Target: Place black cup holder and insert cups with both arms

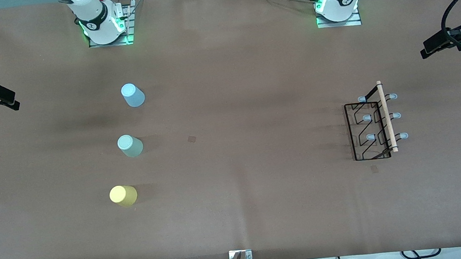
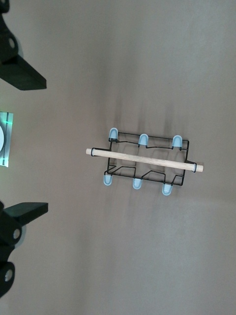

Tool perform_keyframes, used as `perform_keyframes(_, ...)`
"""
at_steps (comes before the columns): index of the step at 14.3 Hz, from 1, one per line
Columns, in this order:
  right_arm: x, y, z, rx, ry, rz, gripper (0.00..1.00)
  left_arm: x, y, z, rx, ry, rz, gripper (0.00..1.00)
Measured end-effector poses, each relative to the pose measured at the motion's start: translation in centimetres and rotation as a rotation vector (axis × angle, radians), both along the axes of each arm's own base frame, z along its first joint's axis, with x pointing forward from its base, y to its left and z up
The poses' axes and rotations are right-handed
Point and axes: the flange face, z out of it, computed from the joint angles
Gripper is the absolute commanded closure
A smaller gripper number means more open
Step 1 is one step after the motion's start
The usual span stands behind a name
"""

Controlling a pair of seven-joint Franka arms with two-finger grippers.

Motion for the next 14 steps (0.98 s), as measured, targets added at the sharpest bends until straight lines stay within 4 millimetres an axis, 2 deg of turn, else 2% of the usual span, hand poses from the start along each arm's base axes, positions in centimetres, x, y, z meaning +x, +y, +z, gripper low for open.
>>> perform_keyframes(5,0.0,0.0,0.0,0.0,-0.001,0.0,0.0,0.0,0.0,0.0,0.0,0.0,0.0,0.0)
perform_keyframes(8,0.0,0.7,0.0,0.0,-0.001,0.013,0.0,0.2,-0.2,-0.4,-0.001,0.006,-0.004,0.0)
perform_keyframes(10,0.1,1.0,0.0,-0.001,0.0,0.018,0.0,1.4,-0.6,-2.3,-0.007,0.024,-0.014,0.0)
perform_keyframes(11,0.1,1.0,-0.1,-0.001,0.0,0.019,0.0,2.8,-0.8,-3.8,-0.011,0.006,-0.017,0.0)
perform_keyframes(14,0.4,1.6,-0.6,-0.001,0.006,0.029,0.0,7.2,-1.2,-10.5,-0.028,-0.029,-0.024,0.0)
